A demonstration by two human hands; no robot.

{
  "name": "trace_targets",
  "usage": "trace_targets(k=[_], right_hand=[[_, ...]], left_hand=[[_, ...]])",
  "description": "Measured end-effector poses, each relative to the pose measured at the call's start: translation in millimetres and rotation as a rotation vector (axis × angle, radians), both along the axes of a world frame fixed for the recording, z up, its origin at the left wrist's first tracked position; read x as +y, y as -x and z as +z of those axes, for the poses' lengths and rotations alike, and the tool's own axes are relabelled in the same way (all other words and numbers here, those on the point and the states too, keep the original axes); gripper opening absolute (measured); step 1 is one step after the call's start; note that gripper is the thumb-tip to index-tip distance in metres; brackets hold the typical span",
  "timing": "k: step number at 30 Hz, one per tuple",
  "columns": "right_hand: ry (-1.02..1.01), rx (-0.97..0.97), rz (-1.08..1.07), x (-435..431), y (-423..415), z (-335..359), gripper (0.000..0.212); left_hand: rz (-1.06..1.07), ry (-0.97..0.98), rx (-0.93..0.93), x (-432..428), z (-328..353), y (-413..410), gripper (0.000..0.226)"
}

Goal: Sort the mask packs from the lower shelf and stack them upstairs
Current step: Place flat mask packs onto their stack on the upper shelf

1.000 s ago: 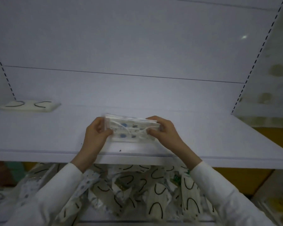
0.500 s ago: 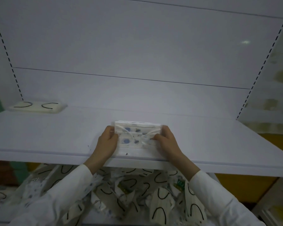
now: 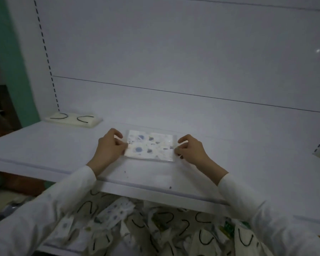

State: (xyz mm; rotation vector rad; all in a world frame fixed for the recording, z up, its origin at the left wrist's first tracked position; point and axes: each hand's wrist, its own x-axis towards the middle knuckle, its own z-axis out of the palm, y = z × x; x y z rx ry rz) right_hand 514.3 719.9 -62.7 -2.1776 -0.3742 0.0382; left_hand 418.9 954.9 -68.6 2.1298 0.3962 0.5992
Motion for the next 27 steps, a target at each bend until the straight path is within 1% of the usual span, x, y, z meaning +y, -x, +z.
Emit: trace_targets(k=[2, 4, 7, 10, 17, 21, 24, 26, 27], right_hand=[[0.031, 0.04, 0.003, 35, -22, 0, 0.03], [0.065, 0.043, -0.014, 68, -43, -1, 0.033], [0.128, 0.008, -0.051, 110, -68, -4, 0.03], [0.175, -0.02, -0.1, 139, -89, -10, 0.034], [0.228, -0.049, -0.101, 177, -117, -22, 0.016], [0.305, -0.066, -0.089, 186, -123, -24, 0.019], [0.319, -0.068, -0.088, 188, -127, -26, 0.018], [0.334, -0.067, -0.096, 187, -127, -25, 0.019], [0.347, -0.071, -0.1, 186, -126, -23, 0.02]], left_hand=[[0.005, -0.038, 0.071, 33, 5, -20, 0.006], [-0.006, -0.009, 0.138, 62, 10, -42, 0.012], [-0.014, 0.016, 0.222, 97, 13, -75, 0.023], [-0.011, 0.008, 0.254, 120, 11, -105, 0.018], [-0.069, -0.125, 0.34, 144, 1, -145, 0.019], [-0.136, -0.156, 0.384, 150, -2, -153, 0.023], [-0.18, -0.184, 0.395, 153, -4, -154, 0.012], [-0.173, -0.248, 0.409, 155, -3, -153, 0.035], [-0.166, -0.29, 0.41, 154, -1, -151, 0.041]])
